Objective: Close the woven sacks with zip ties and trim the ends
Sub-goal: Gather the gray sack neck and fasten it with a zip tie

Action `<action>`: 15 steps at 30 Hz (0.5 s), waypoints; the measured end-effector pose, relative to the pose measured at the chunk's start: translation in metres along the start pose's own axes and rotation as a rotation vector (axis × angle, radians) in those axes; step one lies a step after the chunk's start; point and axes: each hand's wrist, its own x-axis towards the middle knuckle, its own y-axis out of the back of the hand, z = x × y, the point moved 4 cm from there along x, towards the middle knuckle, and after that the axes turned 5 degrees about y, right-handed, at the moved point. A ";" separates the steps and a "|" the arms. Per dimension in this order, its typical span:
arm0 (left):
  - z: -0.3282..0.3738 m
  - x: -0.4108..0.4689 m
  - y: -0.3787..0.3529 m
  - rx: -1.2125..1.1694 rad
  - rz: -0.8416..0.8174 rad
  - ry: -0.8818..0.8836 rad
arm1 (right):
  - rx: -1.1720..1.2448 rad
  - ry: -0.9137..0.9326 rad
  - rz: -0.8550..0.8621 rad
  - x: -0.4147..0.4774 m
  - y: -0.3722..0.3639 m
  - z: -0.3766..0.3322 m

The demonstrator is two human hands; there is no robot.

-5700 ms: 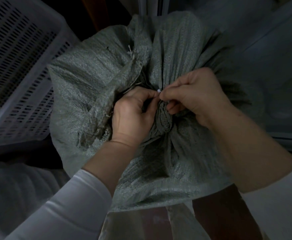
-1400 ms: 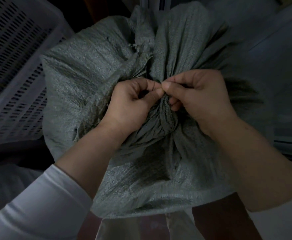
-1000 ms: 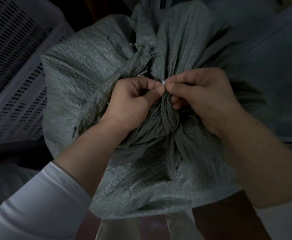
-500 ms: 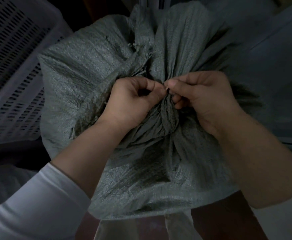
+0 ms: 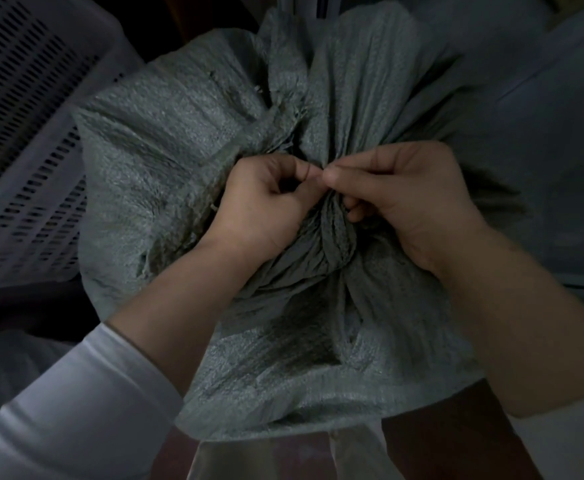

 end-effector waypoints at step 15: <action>-0.001 0.003 -0.004 0.010 -0.013 0.004 | -0.111 0.044 0.002 0.001 0.000 0.000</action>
